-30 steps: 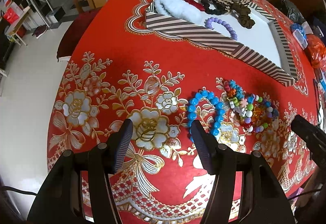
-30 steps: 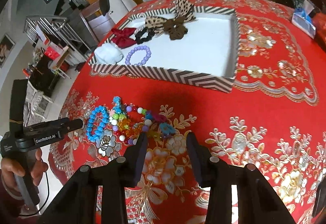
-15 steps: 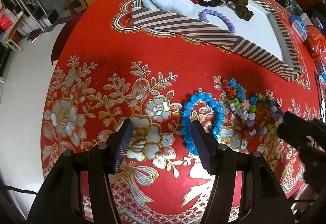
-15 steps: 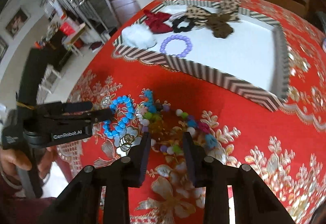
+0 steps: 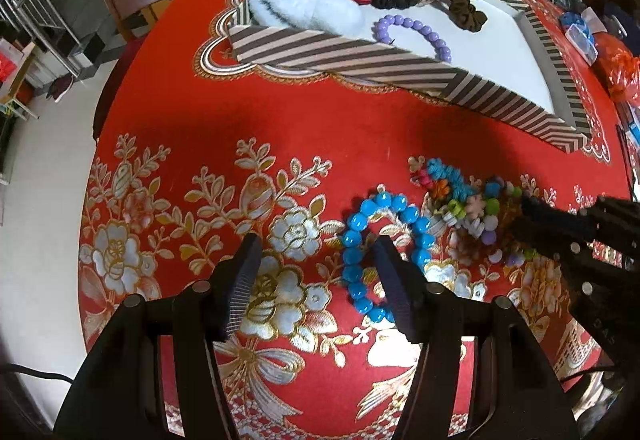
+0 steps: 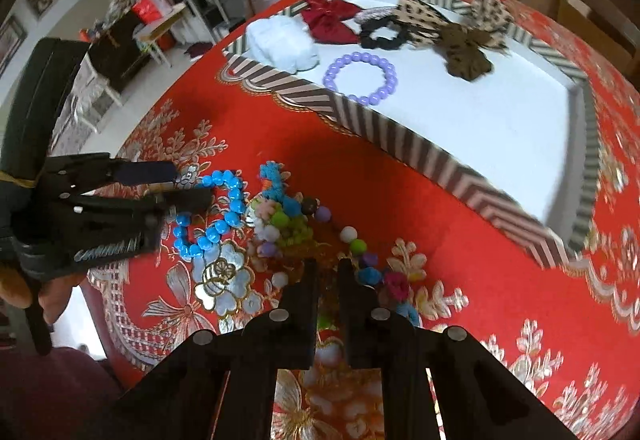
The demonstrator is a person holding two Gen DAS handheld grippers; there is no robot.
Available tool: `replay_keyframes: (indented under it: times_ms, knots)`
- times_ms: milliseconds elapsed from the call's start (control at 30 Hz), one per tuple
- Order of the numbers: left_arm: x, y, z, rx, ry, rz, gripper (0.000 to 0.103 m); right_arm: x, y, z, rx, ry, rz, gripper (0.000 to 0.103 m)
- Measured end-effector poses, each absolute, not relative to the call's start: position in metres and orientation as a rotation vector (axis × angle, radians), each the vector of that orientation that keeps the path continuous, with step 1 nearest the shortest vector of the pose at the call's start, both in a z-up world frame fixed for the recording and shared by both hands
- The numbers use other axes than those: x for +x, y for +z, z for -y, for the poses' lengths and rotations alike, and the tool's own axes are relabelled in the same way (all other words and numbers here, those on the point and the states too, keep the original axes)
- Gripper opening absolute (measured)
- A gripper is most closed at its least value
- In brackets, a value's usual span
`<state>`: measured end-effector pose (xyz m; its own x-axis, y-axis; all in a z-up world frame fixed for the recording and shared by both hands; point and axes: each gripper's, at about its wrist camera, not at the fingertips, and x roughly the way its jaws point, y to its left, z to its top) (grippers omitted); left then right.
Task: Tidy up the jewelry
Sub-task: 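Grasp the blue beaded bracelet with the left tool while the right grasps the yellow beaded bracelet, then carry both bracelets into the striped tray and open both tools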
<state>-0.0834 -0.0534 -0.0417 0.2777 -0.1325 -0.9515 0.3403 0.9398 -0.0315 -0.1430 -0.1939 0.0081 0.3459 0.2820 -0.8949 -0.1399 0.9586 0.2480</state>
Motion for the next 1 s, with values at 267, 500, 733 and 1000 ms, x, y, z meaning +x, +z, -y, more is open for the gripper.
replay_keyframes:
  times_ms: [267, 500, 733, 1000]
  knots:
    - [-0.072, -0.037, 0.059, 0.153, -0.345, -1.264, 0.007, -0.183, 0.066, 0.241, 0.438, 0.236, -0.998, 0.009]
    - [-0.072, -0.006, 0.054, 0.076, -0.394, -1.241, 0.007, -0.200, 0.111, 0.257, 0.477, 0.217, -0.878, 0.009]
    - [-0.080, 0.033, 0.054, 0.038, -0.477, -1.194, 0.007, -0.207, 0.129, 0.269, 0.479, 0.198, -0.828, 0.009]
    - [-0.077, 0.060, 0.062, 0.048, -0.531, -1.153, 0.007, -0.193, 0.125, 0.288, 0.505, 0.161, -0.818, 0.009]
